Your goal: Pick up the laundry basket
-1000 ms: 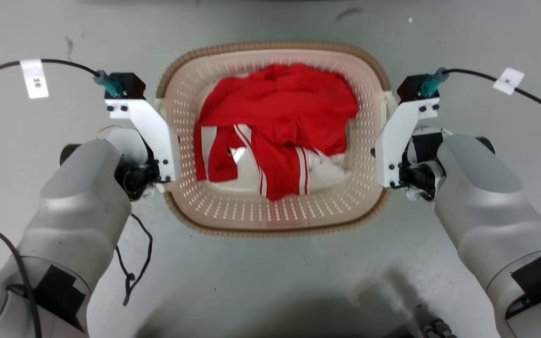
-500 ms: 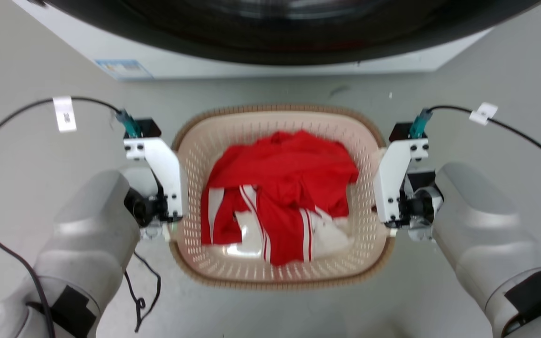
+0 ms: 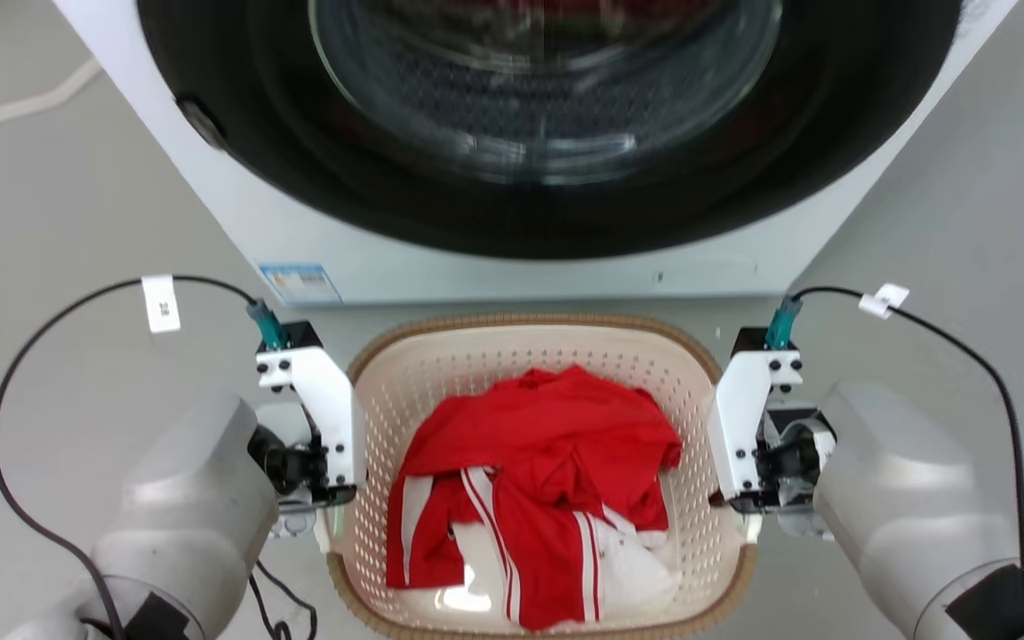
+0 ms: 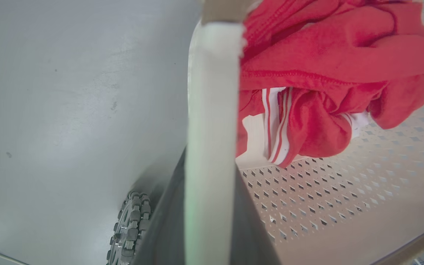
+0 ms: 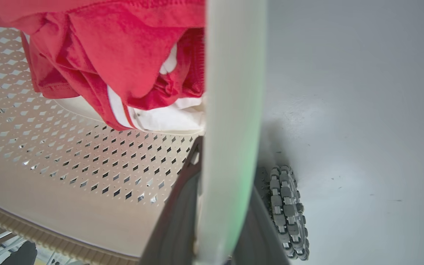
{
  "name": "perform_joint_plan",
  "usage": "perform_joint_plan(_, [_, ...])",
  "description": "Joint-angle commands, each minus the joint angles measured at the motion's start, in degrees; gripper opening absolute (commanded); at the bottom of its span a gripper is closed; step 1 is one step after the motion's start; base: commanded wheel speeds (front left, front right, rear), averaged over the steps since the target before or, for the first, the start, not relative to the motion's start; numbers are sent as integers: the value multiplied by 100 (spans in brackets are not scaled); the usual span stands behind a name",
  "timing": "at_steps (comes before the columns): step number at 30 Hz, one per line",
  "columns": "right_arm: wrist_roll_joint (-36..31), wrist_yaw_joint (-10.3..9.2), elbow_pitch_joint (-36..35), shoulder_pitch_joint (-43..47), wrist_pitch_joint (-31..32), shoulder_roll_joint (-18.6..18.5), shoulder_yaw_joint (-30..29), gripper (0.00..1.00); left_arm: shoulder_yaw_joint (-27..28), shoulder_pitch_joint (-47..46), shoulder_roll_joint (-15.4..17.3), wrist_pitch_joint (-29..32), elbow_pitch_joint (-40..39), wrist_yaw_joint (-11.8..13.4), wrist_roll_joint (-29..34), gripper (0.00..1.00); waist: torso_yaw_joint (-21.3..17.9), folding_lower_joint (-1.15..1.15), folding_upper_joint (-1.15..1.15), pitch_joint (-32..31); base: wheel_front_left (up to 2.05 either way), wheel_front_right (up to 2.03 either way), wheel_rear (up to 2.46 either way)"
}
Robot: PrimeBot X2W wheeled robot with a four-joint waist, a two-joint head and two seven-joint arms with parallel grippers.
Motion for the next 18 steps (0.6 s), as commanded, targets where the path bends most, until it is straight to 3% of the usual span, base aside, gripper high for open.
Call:
perform_joint_plan(1, [-4, 18, -15, 128, 49, 54, 15, 0, -5, 81, -67, 10, -13, -15, -46, 0, 20, 1, 0, -393, 0, 0, 0])
perform_joint_plan(18, [-498, 18, -17, 817, 547, 57, -493, 0, -61, 703, -378, 279, 215, -20, -242, 0, -32, 1, 0, -1664, 0, 0, 0])
